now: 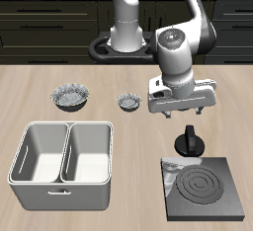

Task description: Turn off the flat stove and place the smallest bowl on it

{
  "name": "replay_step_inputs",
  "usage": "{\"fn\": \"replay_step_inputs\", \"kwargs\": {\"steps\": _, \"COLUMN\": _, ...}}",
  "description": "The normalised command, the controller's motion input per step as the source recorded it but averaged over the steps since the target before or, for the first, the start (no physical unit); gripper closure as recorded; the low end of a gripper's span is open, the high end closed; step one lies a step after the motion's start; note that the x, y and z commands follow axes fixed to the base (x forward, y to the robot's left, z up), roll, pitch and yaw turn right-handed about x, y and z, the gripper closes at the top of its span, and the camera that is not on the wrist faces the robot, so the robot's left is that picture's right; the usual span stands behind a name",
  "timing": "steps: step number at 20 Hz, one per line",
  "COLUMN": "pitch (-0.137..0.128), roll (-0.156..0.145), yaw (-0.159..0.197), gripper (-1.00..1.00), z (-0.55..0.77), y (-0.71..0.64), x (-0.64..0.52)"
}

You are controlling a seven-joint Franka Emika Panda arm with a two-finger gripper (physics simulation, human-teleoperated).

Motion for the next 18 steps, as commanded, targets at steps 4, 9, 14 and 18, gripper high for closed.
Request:
{"fn": "replay_step_inputs", "kwargs": {"steps": 4, "pitch": -0.050, "roll": -0.045, "yaw": 0.106, "gripper": -1.00, "z": 0.28, "y": -0.18, "x": -0.20}}
{"fn": "replay_step_inputs", "kwargs": {"steps": 9, "pitch": -0.015, "roll": -0.043, "yaw": 0.122, "gripper": -1.00, "z": 0.19, "y": -0.22, "x": -0.21}}
{"fn": "replay_step_inputs", "kwargs": {"steps": 14, "pitch": -0.029, "roll": -0.062, "yaw": 0.133, "gripper": -1.00, "z": 0.14, "y": -0.29, "x": -0.25}}
{"fn": "replay_step_inputs", "kwargs": {"steps": 18, "pitch": -0.024, "roll": -0.069, "yaw": 0.044, "gripper": -1.00, "z": 0.08, "y": -0.28, "x": -0.10}}
